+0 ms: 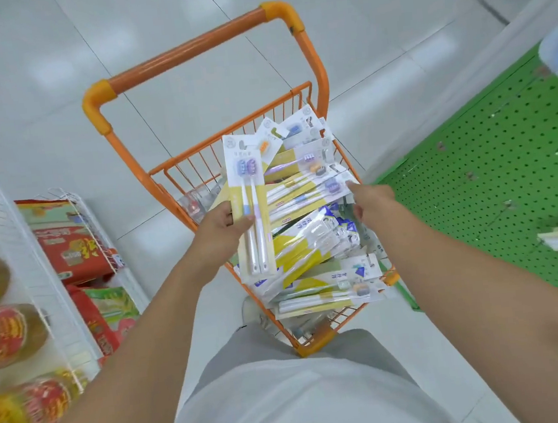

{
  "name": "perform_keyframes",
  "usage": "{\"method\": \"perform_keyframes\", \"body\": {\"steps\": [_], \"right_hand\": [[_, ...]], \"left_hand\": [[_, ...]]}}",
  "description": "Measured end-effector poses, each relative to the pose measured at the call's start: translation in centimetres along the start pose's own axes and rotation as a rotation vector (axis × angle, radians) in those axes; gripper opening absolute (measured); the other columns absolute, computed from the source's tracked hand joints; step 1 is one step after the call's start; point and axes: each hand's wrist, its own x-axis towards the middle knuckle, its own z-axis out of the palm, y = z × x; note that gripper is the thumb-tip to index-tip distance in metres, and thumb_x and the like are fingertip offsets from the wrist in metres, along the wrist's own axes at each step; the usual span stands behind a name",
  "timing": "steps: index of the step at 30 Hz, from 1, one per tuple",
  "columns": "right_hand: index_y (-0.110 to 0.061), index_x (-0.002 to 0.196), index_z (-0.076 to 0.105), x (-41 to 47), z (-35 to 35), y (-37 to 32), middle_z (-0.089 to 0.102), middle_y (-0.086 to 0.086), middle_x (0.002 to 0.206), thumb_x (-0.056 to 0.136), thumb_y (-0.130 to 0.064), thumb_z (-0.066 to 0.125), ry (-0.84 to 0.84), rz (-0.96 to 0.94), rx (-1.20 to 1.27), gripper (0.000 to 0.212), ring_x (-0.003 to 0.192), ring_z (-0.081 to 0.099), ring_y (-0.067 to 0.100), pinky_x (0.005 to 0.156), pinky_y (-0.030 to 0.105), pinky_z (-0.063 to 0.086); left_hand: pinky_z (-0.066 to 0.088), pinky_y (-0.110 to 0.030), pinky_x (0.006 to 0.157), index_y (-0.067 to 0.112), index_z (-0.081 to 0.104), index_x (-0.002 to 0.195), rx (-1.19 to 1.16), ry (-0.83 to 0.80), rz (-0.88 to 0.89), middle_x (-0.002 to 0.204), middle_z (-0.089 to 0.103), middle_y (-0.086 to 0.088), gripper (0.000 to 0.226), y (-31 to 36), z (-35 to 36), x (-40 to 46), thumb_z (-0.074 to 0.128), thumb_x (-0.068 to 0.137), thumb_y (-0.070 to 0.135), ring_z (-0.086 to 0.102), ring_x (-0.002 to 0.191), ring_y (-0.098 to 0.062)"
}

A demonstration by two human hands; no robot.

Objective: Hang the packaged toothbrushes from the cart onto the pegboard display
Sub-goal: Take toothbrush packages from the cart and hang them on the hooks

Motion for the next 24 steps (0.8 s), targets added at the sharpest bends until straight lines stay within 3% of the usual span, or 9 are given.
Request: {"method": "perform_keyframes", "body": {"steps": [3,6,9,11,13,15,17,21,24], "right_hand": [[0.0,0.118,0.063,0.9,0.0,-0.2,0.061,0.002,0.077,0.09,-0.019,0.076,-0.044,0.059,0.11,0.037,0.054,0.049,0.009,0.04,0.018,0.043],[0.001,0.12,0.063,0.0,-0.9,-0.3,0.067,0.005,0.083,0.099,-0.011,0.062,-0.13,0.064,0.186,0.025,0.059,0.063,0.011,0.051,0.021,0.05],[-0.002,0.13,0.056,-1.6,-2.6,0.8,0.069,0.013,0.114,0.104,-0.009,0.05,-0.239,0.054,0.306,0.028,0.097,0.069,0.025,0.09,0.037,0.054],[-0.005,0.125,0.057,-3.6,-4.0,1.9,0.067,0.014,0.122,0.106,-0.01,0.046,-0.264,0.028,0.358,0.022,0.113,0.065,0.029,0.103,0.044,0.05],[-0.008,0.117,0.058,-5.5,-5.5,3.1,0.07,0.013,0.117,0.107,-0.011,0.046,-0.262,-0.032,0.407,0.016,0.107,0.069,0.028,0.096,0.044,0.055],[-0.012,0.102,0.057,-7.4,-7.6,3.8,0.074,0.011,0.105,0.106,-0.012,0.049,-0.239,-0.104,0.47,0.009,0.094,0.072,0.025,0.092,0.044,0.058],[-0.013,0.095,0.055,-9.0,-10.3,3.7,0.073,0.009,0.099,0.105,-0.012,0.05,-0.213,-0.192,0.53,0.011,0.091,0.073,0.025,0.089,0.044,0.059],[-0.015,0.09,0.051,-11.3,-16.2,2.4,0.07,0.015,0.112,0.105,-0.015,0.051,-0.241,-0.358,0.612,0.015,0.104,0.071,0.035,0.087,0.05,0.059],[-0.015,0.093,0.053,-11.9,-19.9,2.3,0.073,0.012,0.105,0.105,-0.016,0.05,-0.245,-0.412,0.625,0.012,0.096,0.072,0.034,0.083,0.05,0.06]], "left_hand": [[0.051,-0.051,0.101,0.025,0.07,0.117,-0.028,0.023,-0.038,0.111,0.075,0.003,0.021,0.0,0.3,-0.5,0.063,0.098,0.021,0.07,0.108,-0.023],[0.052,-0.047,0.095,0.023,0.072,0.11,-0.044,0.078,-0.078,0.106,0.076,0.001,0.017,0.0,0.7,-0.5,0.065,0.095,0.022,0.07,0.106,-0.027],[0.053,-0.05,0.096,0.025,0.073,0.111,-0.058,0.079,-0.076,0.106,0.076,0.002,0.02,0.2,1.4,-0.2,0.068,0.092,0.026,0.07,0.104,-0.026],[0.054,-0.042,0.094,0.027,0.073,0.111,-0.077,0.105,-0.074,0.104,0.076,0.006,0.02,0.3,2.1,0.2,0.066,0.093,0.023,0.069,0.103,-0.021],[0.051,-0.026,0.082,0.026,0.072,0.112,-0.074,0.132,-0.051,0.098,0.074,0.012,0.021,0.9,3.1,0.5,0.063,0.095,0.019,0.067,0.093,-0.007],[0.045,-0.015,0.066,0.022,0.071,0.109,-0.023,0.123,0.031,0.086,0.07,0.015,0.019,1.9,4.2,0.7,0.061,0.095,0.015,0.062,0.071,0.006],[0.042,-0.008,0.056,0.022,0.07,0.1,0.032,0.114,0.111,0.079,0.066,0.01,0.015,3.3,5.6,0.9,0.061,0.094,0.011,0.057,0.062,0.003],[0.046,-0.021,0.063,0.022,0.068,0.092,0.118,0.061,0.23,0.084,0.065,-0.002,0.011,6.9,9.2,0.7,0.06,0.094,0.013,0.057,0.067,-0.007],[0.046,-0.014,0.064,0.026,0.067,0.089,0.227,-0.134,0.273,0.082,0.069,0.002,0.019,9.4,14.2,-1.0,0.061,0.094,0.009,0.063,0.065,0.002]]}}
